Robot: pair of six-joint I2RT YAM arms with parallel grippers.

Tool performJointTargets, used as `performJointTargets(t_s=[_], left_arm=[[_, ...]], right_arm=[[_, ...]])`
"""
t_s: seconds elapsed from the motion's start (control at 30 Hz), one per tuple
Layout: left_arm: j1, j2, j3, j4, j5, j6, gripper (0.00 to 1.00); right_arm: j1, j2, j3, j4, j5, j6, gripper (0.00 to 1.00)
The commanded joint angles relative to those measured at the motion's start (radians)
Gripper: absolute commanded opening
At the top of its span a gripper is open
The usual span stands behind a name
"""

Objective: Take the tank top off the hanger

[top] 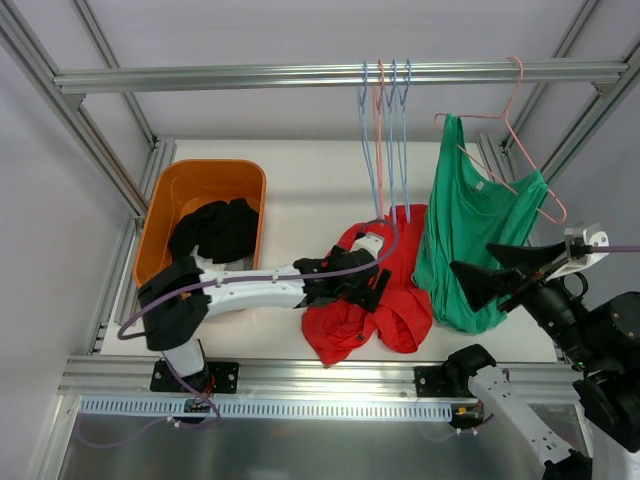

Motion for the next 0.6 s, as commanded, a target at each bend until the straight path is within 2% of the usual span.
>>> performJointTargets(t_s=[0.0,0.23,0.33,0.37,0.43,0.47,0.5,0.53,0.57], left_arm=[[-0.002,0.112,0.108,0.061,0.078,0.008,0.99],[-0.016,0.319,0.161,0.017,0.003,-0.092,0.99],[-0.025,0.357,0.156,-0.027,-0.04,-0.143,0.98],[-0.027,0.367,0.13,-0.034,-0.061,-0.172,0.8],[-0.027,0.365,0.078,-0.044,-0.089,-0.207,0.56],[-0.025,0.362,0.06,-0.051,-0.1,-0.242,0.4],[-0.024,0.356,0.04,-0.057,-0.106,-0.259,0.13],[-0.022,0.338,0.017,-0.061,-0.11,-0.275,0.01],[-0.018,0.318,-0.028,-0.067,-0.123,-0.31,0.0]], right_arm=[[-0.003,-0.015,-0.05,-0.035,-0.123,0.007,0.99],[-0.003,-0.121,-0.088,-0.081,-0.156,0.016,1.0],[-0.003,-0.153,-0.082,-0.081,-0.176,0.028,1.0],[-0.003,-0.161,-0.077,-0.081,-0.186,0.033,1.0],[-0.003,-0.184,-0.064,-0.081,-0.196,0.044,0.99],[-0.003,-0.19,-0.059,-0.081,-0.2,0.045,1.0],[-0.005,-0.196,-0.053,-0.081,-0.2,0.047,1.0],[-0.003,-0.207,-0.047,-0.083,-0.2,0.051,1.0],[-0.003,-0.213,-0.045,-0.083,-0.2,0.053,0.99]])
